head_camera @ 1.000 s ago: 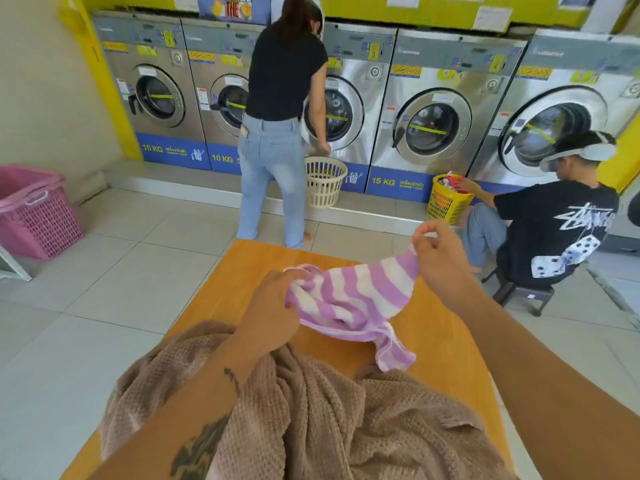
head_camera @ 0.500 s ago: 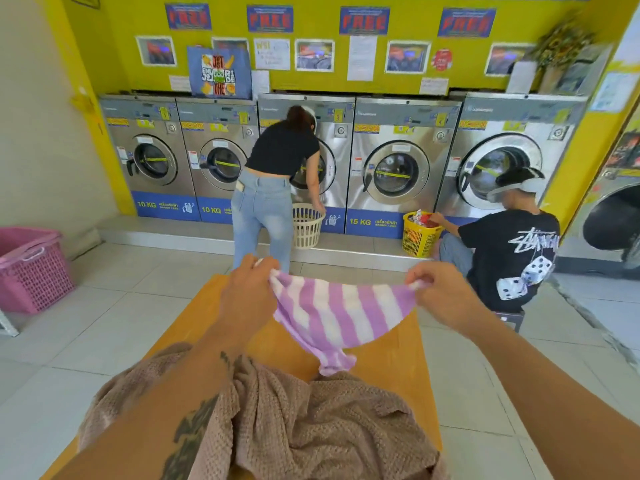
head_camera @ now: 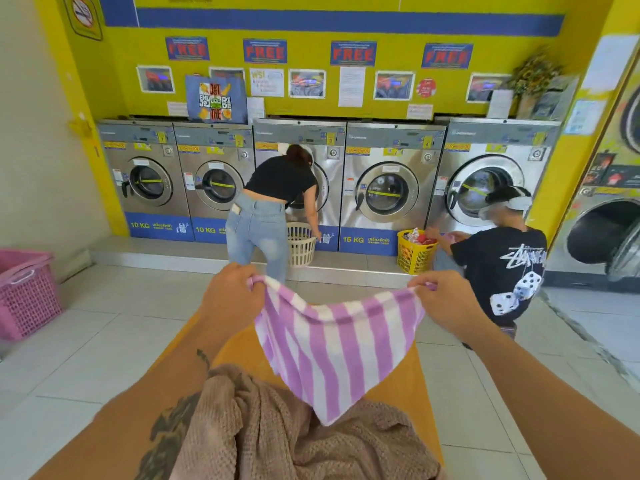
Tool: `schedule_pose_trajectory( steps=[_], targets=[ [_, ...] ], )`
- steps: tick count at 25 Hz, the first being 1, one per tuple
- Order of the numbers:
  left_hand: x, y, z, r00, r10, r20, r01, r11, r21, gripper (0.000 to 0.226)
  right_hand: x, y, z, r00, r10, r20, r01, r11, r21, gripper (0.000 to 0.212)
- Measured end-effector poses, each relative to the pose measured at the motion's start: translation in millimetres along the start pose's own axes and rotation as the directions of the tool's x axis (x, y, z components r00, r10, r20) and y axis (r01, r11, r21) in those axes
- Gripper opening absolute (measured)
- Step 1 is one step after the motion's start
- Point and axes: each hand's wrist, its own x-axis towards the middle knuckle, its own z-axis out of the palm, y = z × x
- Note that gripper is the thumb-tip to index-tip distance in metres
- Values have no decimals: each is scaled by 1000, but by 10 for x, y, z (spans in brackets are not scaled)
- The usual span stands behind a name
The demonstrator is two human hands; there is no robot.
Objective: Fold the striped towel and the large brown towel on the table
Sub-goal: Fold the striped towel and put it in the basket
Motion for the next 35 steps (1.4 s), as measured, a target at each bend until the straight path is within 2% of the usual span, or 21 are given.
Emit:
schedule_pose_trajectory(
  steps=[3,7,9,11,13,16,18,19,21,23,26,29,31,35],
  targets=[
    [156,-214,-169,991,-132,-19,129,985,-110,28,79,-113,-76,988,0,-153,-9,998,-58,24],
    [348,-530,-303,997,-71,23,74,986,-147,21,76,-197,-28,993,21,-118,-38,989,-145,25],
    [364,-625,-292,995,-63,76,78,971,-226,21,30,-208,98,991,86,-97,-91,995,-48,23],
    [354,-640,-271,990,-59,130,95,952,-292,28,-5,-265,169,966,176,-187,-154,979,131,22],
    [399,-645,-255,991,-69,115,105,933,-345,33,-22,-340,197,928,250,-275,-182,951,250,20],
    [594,-573,-288,987,-154,42,152,824,-546,29,-115,-453,238,923,286,-257,-205,932,301,25],
    [709,-531,-302,981,-182,73,184,725,-663,21,-186,-499,265,926,288,-246,-223,940,259,28],
    [727,-511,-295,983,-162,87,179,732,-658,16,-230,-521,273,936,267,-229,-223,954,199,28],
    [715,-549,-223,991,-83,104,127,832,-540,15,-316,-554,291,959,205,-194,-205,979,21,27],
    [671,-631,-115,993,-17,120,66,906,-418,20,-394,-547,326,972,160,-173,-189,967,-172,27],
    [718,-797,43,990,14,137,32,943,-330,36,-468,-437,395,968,126,-217,-198,915,-351,21],
    [834,-858,118,982,15,189,24,979,-201,31,-428,-308,418,962,111,-250,-204,900,-386,14],
    [999,-814,88,981,-19,191,53,982,-179,23,-298,-339,367,952,119,-283,-217,913,-345,11],
    [1496,-478,-200,999,25,23,-14,915,-403,17,112,-684,111,882,89,-463,-203,958,-202,7]
  ],
)
